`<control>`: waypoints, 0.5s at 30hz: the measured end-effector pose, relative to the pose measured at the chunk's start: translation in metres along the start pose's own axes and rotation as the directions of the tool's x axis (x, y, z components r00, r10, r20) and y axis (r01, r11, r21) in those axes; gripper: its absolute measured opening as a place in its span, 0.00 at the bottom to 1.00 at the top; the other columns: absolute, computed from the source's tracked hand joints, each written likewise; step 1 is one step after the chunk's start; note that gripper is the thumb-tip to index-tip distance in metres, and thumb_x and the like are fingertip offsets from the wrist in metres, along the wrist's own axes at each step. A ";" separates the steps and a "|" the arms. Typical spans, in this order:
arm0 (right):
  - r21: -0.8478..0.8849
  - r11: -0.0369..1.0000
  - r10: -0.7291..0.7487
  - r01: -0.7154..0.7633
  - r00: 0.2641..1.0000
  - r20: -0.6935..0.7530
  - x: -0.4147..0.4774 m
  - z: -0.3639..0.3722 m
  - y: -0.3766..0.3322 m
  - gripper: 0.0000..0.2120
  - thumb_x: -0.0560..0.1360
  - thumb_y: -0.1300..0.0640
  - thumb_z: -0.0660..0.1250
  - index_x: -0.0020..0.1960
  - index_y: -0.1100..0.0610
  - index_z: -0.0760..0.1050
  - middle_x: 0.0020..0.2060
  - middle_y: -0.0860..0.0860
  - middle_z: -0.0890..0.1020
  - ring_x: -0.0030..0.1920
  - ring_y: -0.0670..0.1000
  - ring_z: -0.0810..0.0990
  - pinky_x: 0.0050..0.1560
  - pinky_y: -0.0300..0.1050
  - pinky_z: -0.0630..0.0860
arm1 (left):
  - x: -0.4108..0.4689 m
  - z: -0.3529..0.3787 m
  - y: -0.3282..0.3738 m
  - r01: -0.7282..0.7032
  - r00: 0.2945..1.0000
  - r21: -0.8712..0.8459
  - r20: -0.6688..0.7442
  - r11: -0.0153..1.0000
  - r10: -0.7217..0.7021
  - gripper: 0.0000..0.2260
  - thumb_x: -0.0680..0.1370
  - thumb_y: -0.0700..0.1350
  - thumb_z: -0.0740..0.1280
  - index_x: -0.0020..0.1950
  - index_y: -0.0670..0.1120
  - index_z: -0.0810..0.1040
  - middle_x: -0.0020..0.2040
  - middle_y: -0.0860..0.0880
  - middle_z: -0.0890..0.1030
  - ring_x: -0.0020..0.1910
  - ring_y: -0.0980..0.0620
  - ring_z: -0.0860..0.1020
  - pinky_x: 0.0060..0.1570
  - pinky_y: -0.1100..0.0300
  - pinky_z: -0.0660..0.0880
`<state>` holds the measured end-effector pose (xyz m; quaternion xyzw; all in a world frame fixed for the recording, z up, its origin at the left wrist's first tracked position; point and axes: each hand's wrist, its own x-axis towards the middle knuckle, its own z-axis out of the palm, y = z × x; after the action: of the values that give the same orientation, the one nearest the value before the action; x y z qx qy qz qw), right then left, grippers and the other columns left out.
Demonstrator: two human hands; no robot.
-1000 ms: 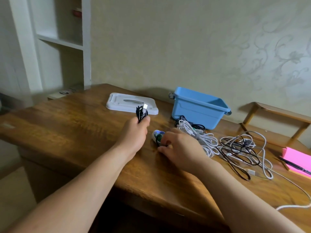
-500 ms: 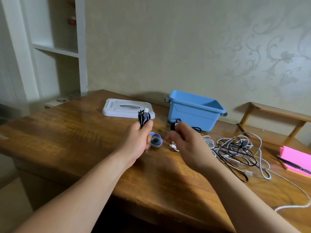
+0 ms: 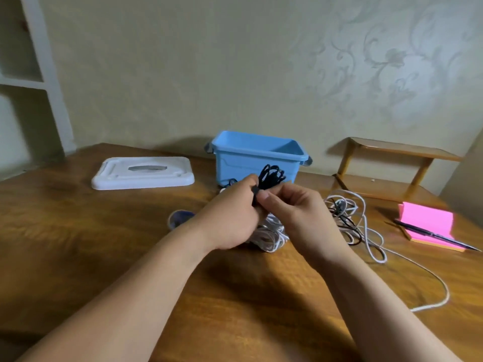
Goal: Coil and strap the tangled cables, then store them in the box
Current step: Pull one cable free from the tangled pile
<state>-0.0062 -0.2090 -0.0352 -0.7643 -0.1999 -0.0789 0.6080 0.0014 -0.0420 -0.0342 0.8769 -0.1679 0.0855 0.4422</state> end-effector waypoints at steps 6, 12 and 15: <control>-0.062 0.998 -0.003 -0.001 0.998 -0.062 0.000 -0.006 0.012 0.13 0.82 0.53 0.72 0.46 0.64 0.82 0.42 0.63 0.85 0.39 0.51 0.80 0.42 0.51 0.77 | -0.013 -0.001 0.005 0.041 0.990 -0.334 0.138 0.942 0.006 0.15 0.83 0.45 0.60 0.65 0.38 0.77 0.57 0.38 0.83 0.58 0.45 0.82 0.60 0.45 0.77; -0.048 0.998 -0.047 0.044 0.996 -0.074 0.000 -0.004 0.011 0.12 0.83 0.53 0.72 0.43 0.59 0.82 0.31 0.50 0.83 0.32 0.47 0.77 0.36 0.42 0.73 | -0.009 0.010 0.001 -0.003 1.000 -0.398 -0.018 0.917 -0.005 0.17 0.90 0.41 0.56 0.49 0.55 0.79 0.44 0.66 0.86 0.50 0.73 0.81 0.51 0.77 0.73; -0.017 0.997 -0.077 0.076 0.991 -0.109 -0.001 0.003 0.011 0.08 0.83 0.55 0.71 0.47 0.57 0.83 0.35 0.50 0.86 0.35 0.47 0.84 0.40 0.45 0.80 | -0.005 0.013 -0.005 -0.084 0.991 -0.402 -0.126 0.912 0.036 0.15 0.90 0.43 0.56 0.60 0.45 0.83 0.58 0.47 0.86 0.63 0.52 0.82 0.65 0.56 0.78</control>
<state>-0.0031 -0.2086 -0.0465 -0.7544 -0.1947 -0.1454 0.6097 -0.0012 -0.0481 -0.0471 0.7539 -0.1831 0.1130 0.6208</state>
